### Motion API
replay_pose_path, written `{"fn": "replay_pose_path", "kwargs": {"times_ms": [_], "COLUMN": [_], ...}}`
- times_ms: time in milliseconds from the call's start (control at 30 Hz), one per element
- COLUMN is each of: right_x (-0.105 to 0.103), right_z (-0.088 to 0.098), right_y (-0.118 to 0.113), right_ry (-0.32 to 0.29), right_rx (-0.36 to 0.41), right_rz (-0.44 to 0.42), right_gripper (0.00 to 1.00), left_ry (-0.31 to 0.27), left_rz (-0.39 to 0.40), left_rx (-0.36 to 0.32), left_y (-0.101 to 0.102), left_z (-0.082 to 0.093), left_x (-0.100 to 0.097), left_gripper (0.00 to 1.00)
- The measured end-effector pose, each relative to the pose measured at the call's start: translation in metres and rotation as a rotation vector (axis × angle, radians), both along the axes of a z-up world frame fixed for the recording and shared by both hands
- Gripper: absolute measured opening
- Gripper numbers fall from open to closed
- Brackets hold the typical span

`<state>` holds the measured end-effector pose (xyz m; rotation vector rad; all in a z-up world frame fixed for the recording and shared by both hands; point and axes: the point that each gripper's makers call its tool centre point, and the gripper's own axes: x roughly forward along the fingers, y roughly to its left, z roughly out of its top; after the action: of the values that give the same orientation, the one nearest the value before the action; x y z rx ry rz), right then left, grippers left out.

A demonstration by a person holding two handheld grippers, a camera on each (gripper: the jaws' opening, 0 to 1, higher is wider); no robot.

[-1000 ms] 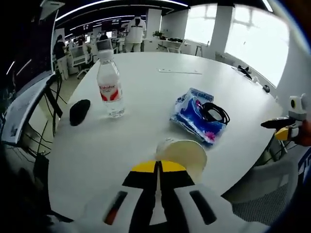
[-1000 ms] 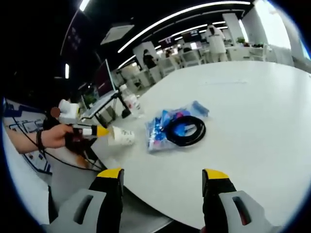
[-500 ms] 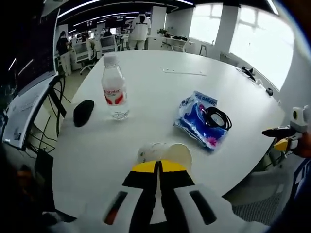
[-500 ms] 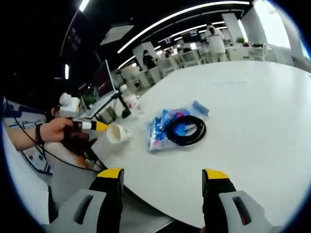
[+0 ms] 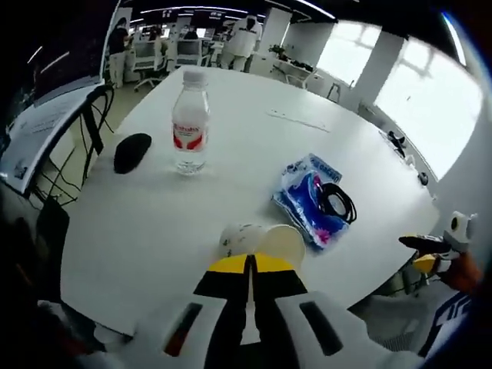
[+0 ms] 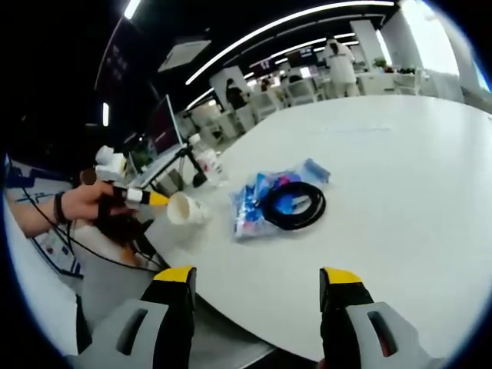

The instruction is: Arrange the tabletop items into an orderly group along one side of the table until the central work area is clear of visible clutter.

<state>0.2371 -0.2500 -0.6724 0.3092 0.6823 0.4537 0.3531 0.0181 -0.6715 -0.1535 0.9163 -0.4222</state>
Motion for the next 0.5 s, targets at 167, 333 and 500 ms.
{"fn": "replay_pose_path", "kwargs": {"times_ms": [167, 333, 500], "right_x": [0.001, 0.001, 0.000], "right_z": [-0.001, -0.001, 0.000], "right_y": [0.000, -0.001, -0.005], "right_ry": [0.001, 0.004, 0.003], "right_rx": [0.001, 0.004, 0.007], "right_rz": [0.001, -0.003, -0.019], "right_gripper": [0.66, 0.66, 0.66], "left_ry": [0.054, 0.089, 0.103], "left_rz": [0.041, 0.097, 0.135], "left_rx": [-0.041, -0.070, -0.080], "left_y": [0.000, 0.005, 0.013], "left_z": [-0.004, -0.011, -0.015], "left_x": [0.006, 0.018, 0.028], "left_gripper": [0.00, 0.00, 0.00]}}
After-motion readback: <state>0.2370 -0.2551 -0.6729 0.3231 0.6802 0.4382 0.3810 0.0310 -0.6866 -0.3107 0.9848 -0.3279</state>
